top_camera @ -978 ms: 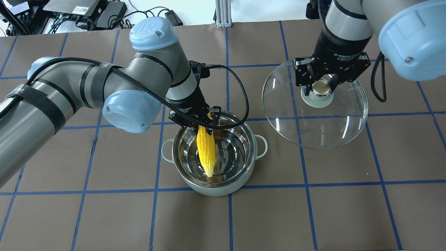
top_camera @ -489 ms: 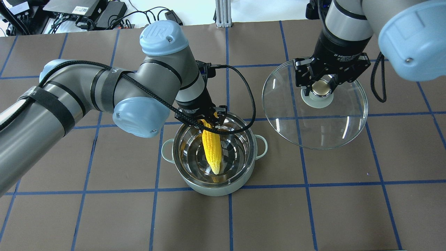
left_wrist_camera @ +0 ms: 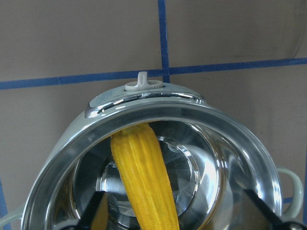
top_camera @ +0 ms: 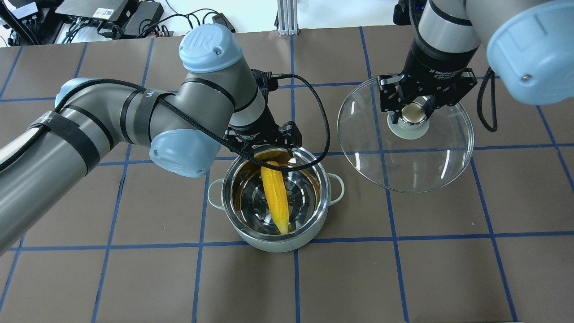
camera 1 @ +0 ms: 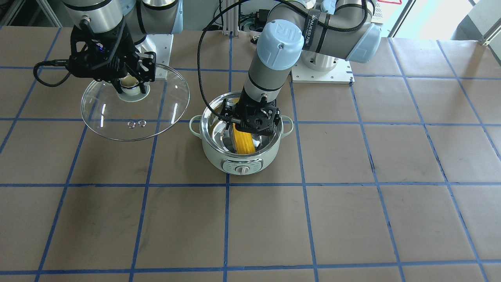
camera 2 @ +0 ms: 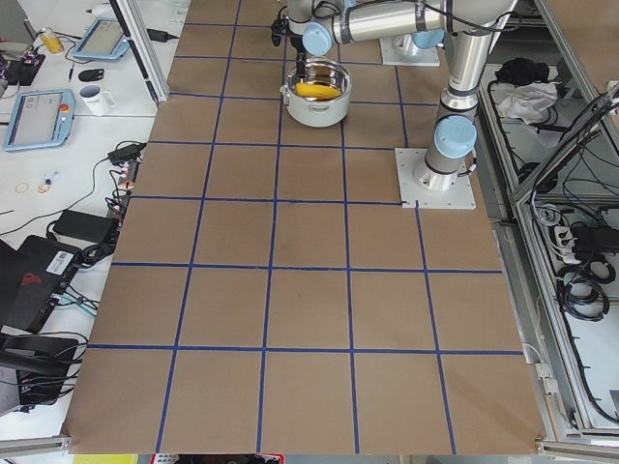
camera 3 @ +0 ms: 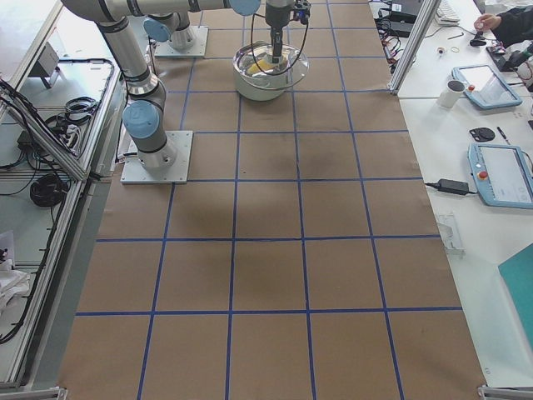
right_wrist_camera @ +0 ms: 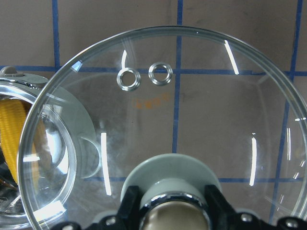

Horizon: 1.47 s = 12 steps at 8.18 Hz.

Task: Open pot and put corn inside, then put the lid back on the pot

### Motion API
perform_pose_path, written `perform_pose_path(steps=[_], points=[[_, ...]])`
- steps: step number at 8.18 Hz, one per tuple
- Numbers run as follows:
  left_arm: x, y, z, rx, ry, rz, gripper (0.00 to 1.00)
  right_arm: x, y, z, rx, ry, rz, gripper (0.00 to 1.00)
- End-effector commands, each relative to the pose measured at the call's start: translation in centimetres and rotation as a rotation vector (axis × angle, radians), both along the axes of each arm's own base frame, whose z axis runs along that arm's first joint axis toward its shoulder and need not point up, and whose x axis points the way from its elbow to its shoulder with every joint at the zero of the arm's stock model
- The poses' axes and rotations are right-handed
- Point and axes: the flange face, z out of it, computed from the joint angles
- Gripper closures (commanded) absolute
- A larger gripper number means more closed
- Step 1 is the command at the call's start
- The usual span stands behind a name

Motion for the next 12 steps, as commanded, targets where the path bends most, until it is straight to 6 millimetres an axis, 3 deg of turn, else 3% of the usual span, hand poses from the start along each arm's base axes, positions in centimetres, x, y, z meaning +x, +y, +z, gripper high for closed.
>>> perform_pose_path(steps=[1,3,5,7,10,11,12], points=[[0.0,0.0,0.1,-0.008,0.002,-0.007,0.0,0.1,0.0,0.0,-0.002,-0.001,0.001,0.6],[0.2,-0.2,0.9,-0.014,0.002,-0.019,0.0,0.1,0.0,0.0,-0.002,-0.001,0.003,0.6],[1.9,0.3,1.9,0.0,-0.061,-0.098,0.0,0.1,0.0,0.0,-0.002,-0.001,0.001,0.6],[6.3,-0.5,8.0,-0.013,-0.138,-0.044,0.0,0.2,0.1,0.0,-0.002,-0.001,0.003,0.6],[12.9,-2.1,17.6,-0.022,-0.15,-0.132,0.0,0.2,0.1,0.0,-0.002,-0.002,0.001,0.6],[16.4,-2.7,18.7,-0.046,-0.226,-0.159,0.0,0.2,0.1,0.0,-0.002,-0.001,-0.002,0.6],[18.7,-2.7,19.4,-0.052,-0.24,-0.125,0.0,0.2,0.1,0.0,-0.002,-0.001,-0.003,0.6]])
